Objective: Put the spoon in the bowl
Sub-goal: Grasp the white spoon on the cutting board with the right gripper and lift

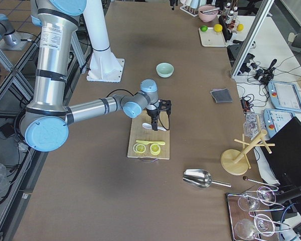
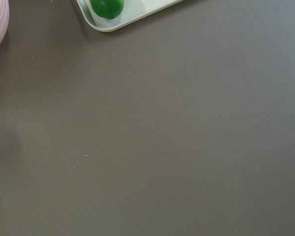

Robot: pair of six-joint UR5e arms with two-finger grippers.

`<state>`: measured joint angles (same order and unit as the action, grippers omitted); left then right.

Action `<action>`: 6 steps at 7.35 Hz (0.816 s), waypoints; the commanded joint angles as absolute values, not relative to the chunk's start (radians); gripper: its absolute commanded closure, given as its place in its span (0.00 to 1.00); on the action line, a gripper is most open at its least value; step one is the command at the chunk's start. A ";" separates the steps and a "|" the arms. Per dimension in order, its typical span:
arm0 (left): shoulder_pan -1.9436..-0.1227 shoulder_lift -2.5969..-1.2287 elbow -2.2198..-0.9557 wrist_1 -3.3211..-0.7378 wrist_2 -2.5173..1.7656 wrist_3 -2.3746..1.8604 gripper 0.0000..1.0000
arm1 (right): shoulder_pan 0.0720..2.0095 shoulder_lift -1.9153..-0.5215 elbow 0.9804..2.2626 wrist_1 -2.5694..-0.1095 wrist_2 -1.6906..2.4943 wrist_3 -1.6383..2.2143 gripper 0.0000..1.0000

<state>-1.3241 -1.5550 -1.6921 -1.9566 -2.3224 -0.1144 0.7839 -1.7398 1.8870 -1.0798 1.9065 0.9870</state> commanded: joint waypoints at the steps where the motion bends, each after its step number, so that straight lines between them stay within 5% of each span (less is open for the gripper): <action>1: -1.324 -1.555 -1.695 -1.957 -2.322 -0.118 0.01 | 0.746 -1.740 1.861 -1.055 1.861 1.064 0.17; 6: -1.322 -1.555 -1.695 -1.957 -2.322 -0.121 0.01 | 0.723 -1.733 1.852 -1.054 1.833 1.112 0.35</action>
